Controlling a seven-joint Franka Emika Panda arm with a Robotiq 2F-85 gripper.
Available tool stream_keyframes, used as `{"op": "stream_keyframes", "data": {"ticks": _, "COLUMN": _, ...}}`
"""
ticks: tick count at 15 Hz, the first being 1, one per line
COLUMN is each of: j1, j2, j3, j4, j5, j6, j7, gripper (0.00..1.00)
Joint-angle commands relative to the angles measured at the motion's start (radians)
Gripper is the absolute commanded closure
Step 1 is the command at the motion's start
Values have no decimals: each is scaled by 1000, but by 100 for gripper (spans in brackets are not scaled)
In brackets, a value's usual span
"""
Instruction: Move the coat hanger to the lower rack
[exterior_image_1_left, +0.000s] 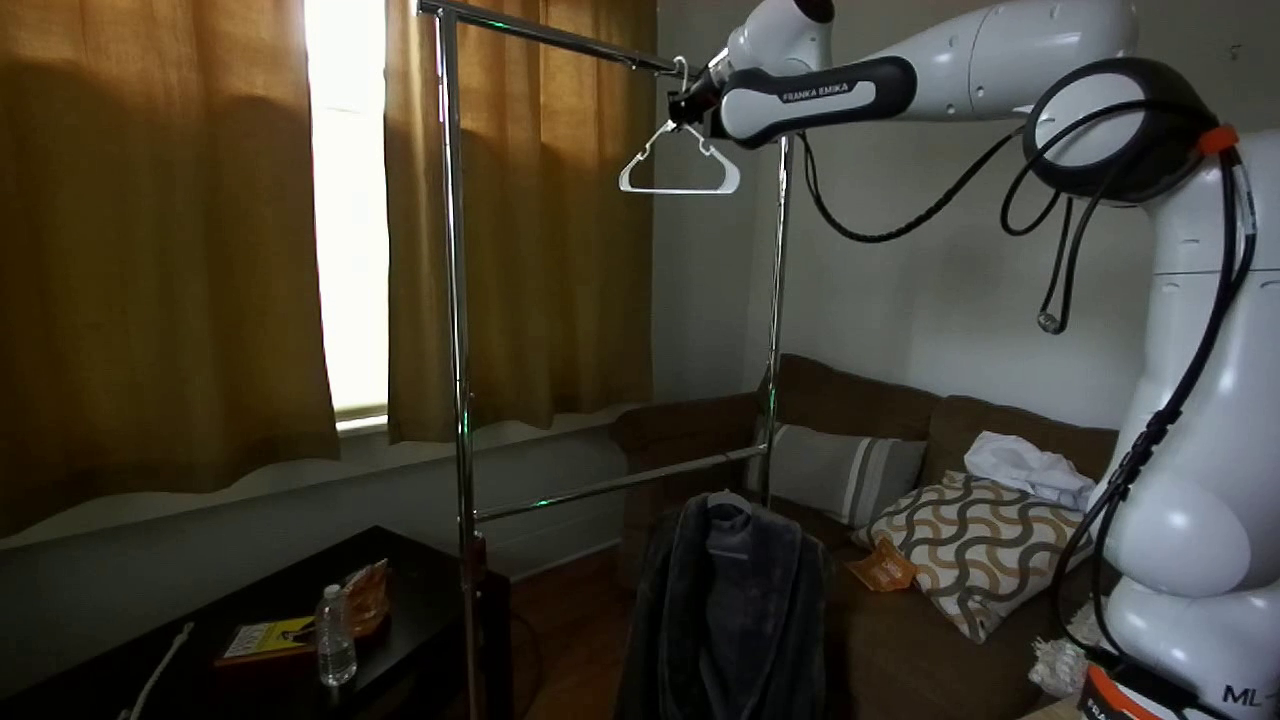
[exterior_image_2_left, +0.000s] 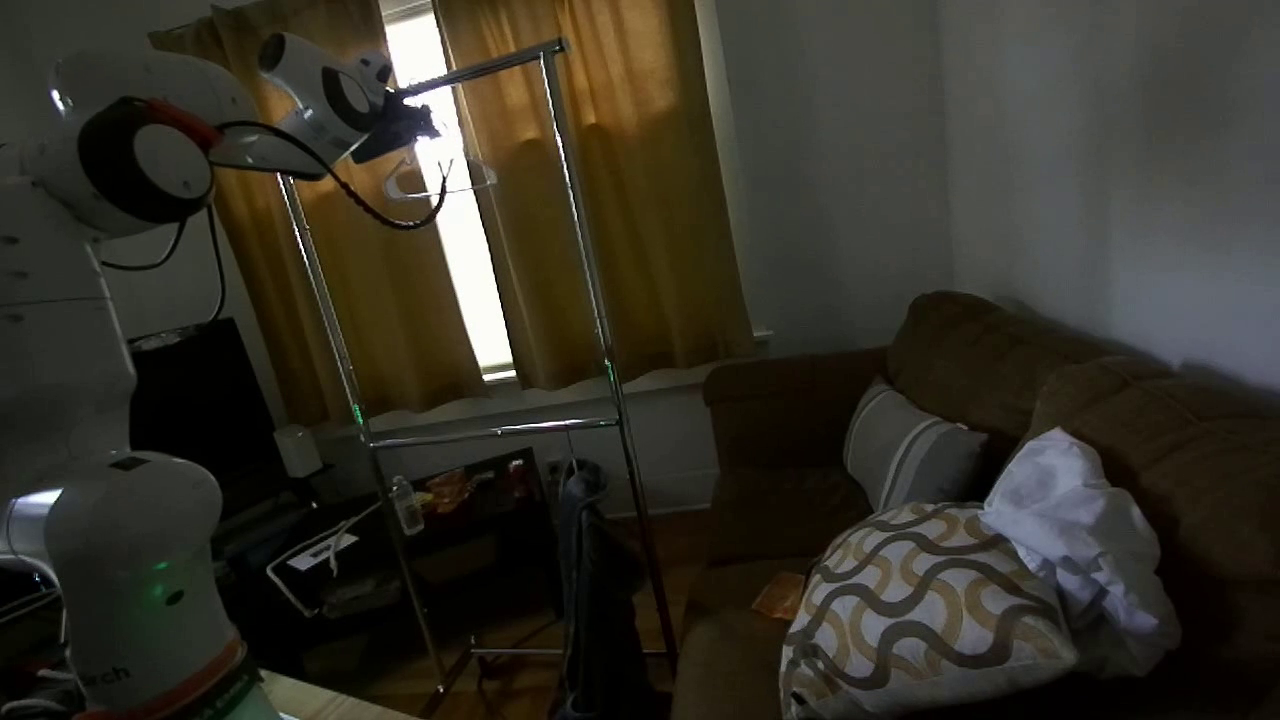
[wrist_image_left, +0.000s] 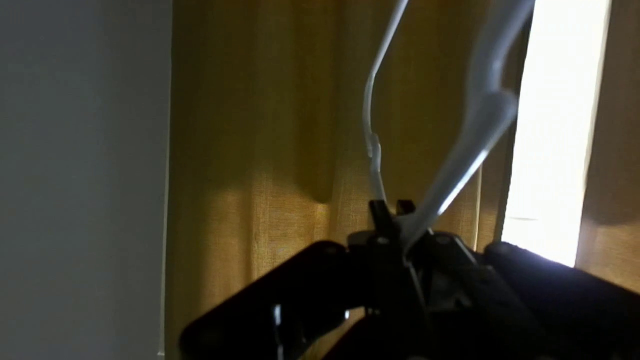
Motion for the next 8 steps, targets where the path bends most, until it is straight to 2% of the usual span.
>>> {"op": "stream_keyframes", "data": {"ticks": 1, "j1": -1, "j2": -15, "j3": -4, "j4": -11, "j5": -15, "j6": 23, "j7": 14, "gripper": 98}}
{"op": "stream_keyframes", "data": {"ticks": 8, "j1": -19, "j2": -107, "j3": -18, "j4": -106, "j5": 19, "j6": 87, "j7": 38, "gripper": 98}}
